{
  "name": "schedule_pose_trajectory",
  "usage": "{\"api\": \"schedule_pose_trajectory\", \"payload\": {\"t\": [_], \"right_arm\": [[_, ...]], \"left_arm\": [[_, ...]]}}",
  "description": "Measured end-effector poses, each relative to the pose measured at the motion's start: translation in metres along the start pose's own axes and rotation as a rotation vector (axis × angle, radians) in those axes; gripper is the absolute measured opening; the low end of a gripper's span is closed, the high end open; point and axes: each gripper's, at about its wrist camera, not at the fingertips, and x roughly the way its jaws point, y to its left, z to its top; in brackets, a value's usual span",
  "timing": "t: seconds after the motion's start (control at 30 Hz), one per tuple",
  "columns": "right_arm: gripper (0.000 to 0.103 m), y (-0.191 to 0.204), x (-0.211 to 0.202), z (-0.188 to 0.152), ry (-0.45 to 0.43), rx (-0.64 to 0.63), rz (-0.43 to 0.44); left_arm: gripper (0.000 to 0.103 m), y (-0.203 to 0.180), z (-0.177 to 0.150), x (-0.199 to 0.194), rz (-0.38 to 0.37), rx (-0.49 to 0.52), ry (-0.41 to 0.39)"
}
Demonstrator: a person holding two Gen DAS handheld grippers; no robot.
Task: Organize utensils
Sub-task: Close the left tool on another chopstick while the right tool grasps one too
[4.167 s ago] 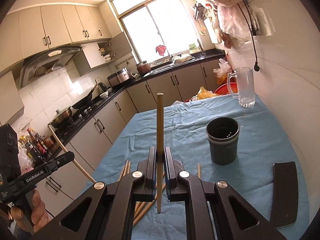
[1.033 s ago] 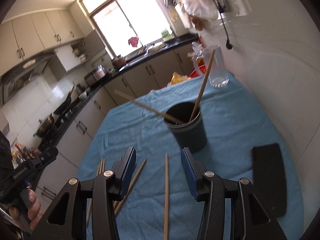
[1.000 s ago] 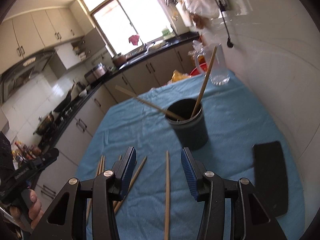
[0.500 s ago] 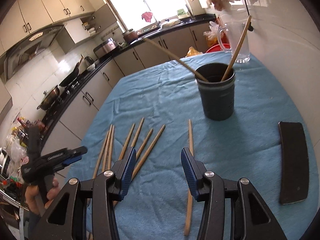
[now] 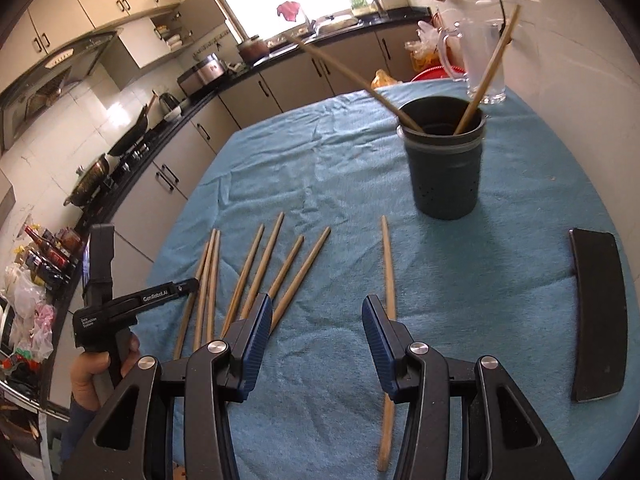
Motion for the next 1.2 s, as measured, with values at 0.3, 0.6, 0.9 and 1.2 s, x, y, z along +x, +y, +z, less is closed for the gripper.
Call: {"api": "schedule_pose_trajectory", "payload": {"t": [0.3, 0.6, 0.9, 1.2], "right_arm": [[0.040, 0.023, 0.073, 0.022, 0.170, -0.014, -0.057], [0.030, 0.019, 0.135, 0.039, 0.307, 0.030, -0.139], [0.018, 0.055, 0.155, 0.041, 0.317, -0.143, -0.263], [0.007, 0.041, 0.118, 0.045, 0.206, -0.055, -0.075]], "left_arm": [[0.007, 0.016, -0.008, -0.006, -0.001, -0.031, -0.007], [0.007, 0.018, -0.009, -0.006, -0.014, -0.021, -0.002], [0.007, 0.011, 0.001, 0.000, 0.007, 0.004, -0.002], [0.006, 0.017, -0.003, -0.029, -0.103, -0.019, -0.089]]}}
